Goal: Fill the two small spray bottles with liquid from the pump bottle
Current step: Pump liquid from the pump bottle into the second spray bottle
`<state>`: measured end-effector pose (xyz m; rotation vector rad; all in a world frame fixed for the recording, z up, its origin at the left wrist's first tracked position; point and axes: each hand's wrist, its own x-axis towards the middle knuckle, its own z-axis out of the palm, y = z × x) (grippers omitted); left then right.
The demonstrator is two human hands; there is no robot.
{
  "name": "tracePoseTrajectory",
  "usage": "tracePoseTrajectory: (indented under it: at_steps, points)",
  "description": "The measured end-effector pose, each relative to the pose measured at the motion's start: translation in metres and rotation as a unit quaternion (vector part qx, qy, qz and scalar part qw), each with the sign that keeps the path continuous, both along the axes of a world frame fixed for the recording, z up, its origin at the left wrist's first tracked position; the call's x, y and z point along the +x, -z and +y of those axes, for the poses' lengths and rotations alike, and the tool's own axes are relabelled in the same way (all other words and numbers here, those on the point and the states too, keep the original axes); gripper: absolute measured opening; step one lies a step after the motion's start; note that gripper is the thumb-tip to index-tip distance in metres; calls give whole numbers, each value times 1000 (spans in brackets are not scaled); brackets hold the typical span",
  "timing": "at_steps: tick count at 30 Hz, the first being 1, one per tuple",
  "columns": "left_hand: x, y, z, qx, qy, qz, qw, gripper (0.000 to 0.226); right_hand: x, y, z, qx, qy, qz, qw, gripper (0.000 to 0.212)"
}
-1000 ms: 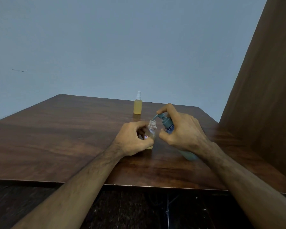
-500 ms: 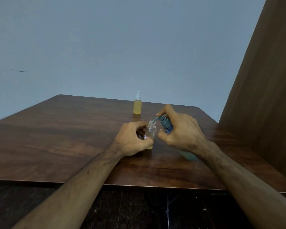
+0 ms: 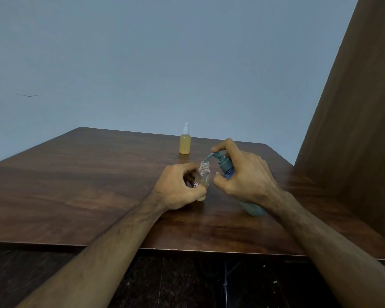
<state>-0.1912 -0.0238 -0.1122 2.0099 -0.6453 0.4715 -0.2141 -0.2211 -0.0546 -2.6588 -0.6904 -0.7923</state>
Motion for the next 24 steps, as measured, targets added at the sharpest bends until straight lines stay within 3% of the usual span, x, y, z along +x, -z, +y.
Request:
tracePoseTrajectory:
  at_steps: [24]
  points:
    - [-1, 0, 0, -16, 0, 8, 1000, 32, -1, 0, 1, 6, -3, -6, 1000, 48]
